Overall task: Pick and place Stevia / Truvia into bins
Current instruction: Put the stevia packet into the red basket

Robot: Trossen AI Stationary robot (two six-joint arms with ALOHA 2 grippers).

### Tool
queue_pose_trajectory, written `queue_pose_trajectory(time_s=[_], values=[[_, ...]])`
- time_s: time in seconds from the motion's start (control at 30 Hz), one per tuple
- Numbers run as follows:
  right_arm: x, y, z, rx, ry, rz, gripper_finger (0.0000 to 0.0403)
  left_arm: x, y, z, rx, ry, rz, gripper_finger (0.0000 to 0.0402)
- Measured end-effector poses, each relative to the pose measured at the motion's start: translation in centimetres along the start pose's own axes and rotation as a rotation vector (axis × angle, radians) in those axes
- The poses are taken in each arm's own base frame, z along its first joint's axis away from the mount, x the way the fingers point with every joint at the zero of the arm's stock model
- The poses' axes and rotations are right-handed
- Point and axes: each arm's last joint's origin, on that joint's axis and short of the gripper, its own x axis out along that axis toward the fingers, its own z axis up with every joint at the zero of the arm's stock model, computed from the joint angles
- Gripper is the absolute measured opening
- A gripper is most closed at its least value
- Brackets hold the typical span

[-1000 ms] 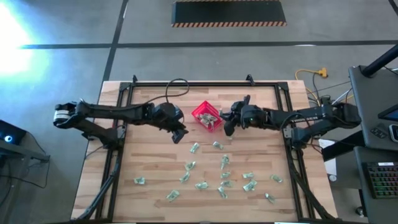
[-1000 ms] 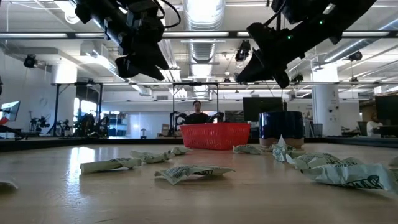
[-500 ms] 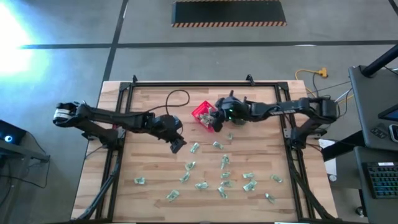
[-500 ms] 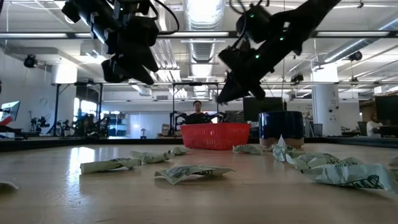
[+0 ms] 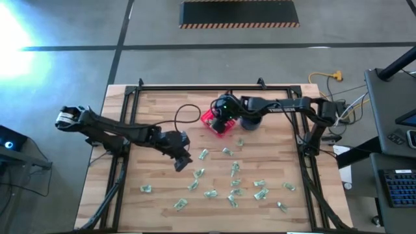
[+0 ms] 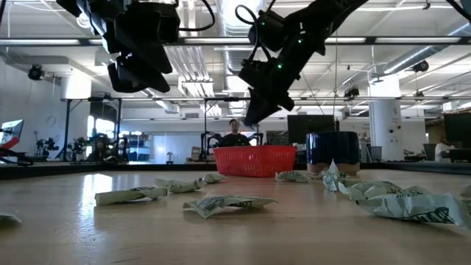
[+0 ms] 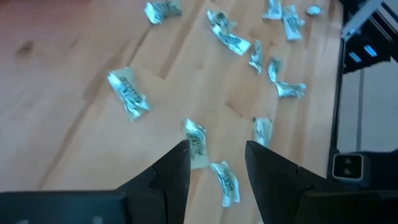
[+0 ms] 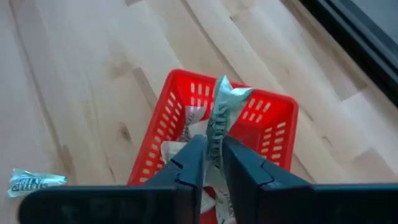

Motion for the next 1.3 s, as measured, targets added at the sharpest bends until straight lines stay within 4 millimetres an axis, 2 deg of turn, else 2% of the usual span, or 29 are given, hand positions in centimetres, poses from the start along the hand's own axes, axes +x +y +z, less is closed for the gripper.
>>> queue_pose_trajectory(time_s=[0.3, 0.47, 0.67, 0.87, 1.07, 1.3], values=[[-0.9, 0.0, 0.3, -0.013, 0.005, 0.008, 0.0128, 0.1, -1.3, -1.4, 0.017, 0.051, -0.032, 0.0137], [-1.6, 0.2, -0.1, -0.044, 0.059, 0.13, 0.0146, -0.2, -2.2, -3.9, 0.01, 0.217, -0.029, 0.0137], [-2.4, 1.1, -0.6, -0.084, 0.121, 0.304, 0.015, -1.3, -3.0, -8.0, -0.025, 0.453, 0.074, 0.0137], [-3.2, 2.9, -0.9, -0.189, 0.128, 0.476, 0.015, -2.3, -4.7, -10.9, 0.019, 0.53, 0.063, 0.0137], [-3.9, 5.1, -1.4, -0.299, 0.129, 0.669, 0.0146, -3.0, -5.2, -13.1, 0.071, 0.526, 0.145, 0.0137], [-4.2, 6.8, -2.0, -0.36, 0.125, 0.709, 0.0136, -3.0, -4.6, -14.4, 0.142, 0.538, 0.26, 0.0137]])
